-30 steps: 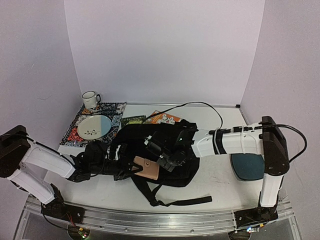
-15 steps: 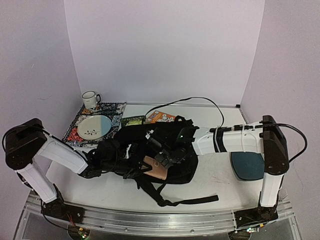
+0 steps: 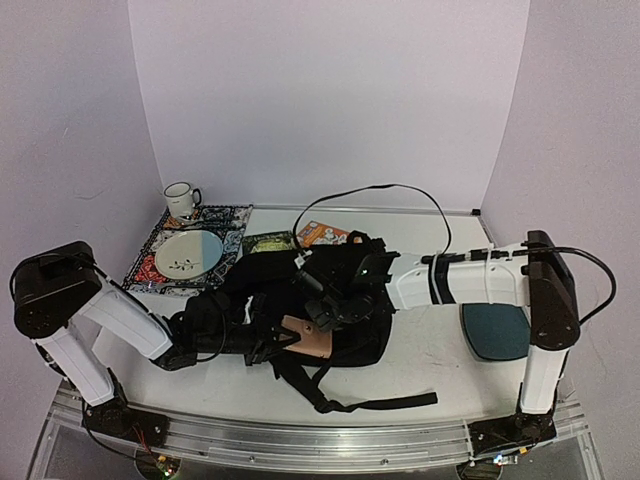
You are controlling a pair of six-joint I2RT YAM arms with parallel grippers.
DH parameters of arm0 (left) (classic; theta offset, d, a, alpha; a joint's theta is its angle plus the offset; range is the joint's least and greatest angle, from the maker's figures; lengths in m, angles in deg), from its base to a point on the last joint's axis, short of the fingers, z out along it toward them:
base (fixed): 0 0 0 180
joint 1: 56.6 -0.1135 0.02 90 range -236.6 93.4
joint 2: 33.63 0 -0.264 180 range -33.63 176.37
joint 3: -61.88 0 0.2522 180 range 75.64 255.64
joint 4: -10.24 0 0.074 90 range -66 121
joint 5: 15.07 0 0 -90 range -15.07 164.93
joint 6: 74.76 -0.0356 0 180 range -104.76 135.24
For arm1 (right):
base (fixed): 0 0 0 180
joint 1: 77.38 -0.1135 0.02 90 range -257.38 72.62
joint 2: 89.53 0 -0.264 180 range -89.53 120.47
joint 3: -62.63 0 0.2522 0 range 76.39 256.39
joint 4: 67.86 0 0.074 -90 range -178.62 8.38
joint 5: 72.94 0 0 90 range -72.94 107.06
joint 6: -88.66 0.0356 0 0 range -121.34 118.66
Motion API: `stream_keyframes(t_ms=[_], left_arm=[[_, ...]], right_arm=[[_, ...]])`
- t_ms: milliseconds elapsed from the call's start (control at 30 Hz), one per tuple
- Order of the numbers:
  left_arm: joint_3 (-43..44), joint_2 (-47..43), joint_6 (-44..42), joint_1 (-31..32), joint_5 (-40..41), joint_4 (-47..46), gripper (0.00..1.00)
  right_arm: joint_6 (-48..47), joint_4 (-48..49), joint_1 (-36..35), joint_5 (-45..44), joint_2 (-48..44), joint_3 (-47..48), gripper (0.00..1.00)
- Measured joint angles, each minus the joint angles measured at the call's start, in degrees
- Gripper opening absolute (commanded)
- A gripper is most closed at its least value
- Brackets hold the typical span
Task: Pack the student bag
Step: Place the card case in the pocket on the back of the bag.
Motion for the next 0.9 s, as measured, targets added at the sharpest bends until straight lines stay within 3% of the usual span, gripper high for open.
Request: stream_keyframes(t_ms=[633,900], left_arm=[[-4.7,-3.5,5.9,0.7,8.7,-11.2,0.00],[-4.1,2.0,7.6,0.7,8.4,-14.7,0.00]], right_arm=[[7.0,5.3,-0.7,4.0,-1.4,-0.7,0.00],[7.2,5.5,-0.8,6.8,-1.5,-1.0,0.00]])
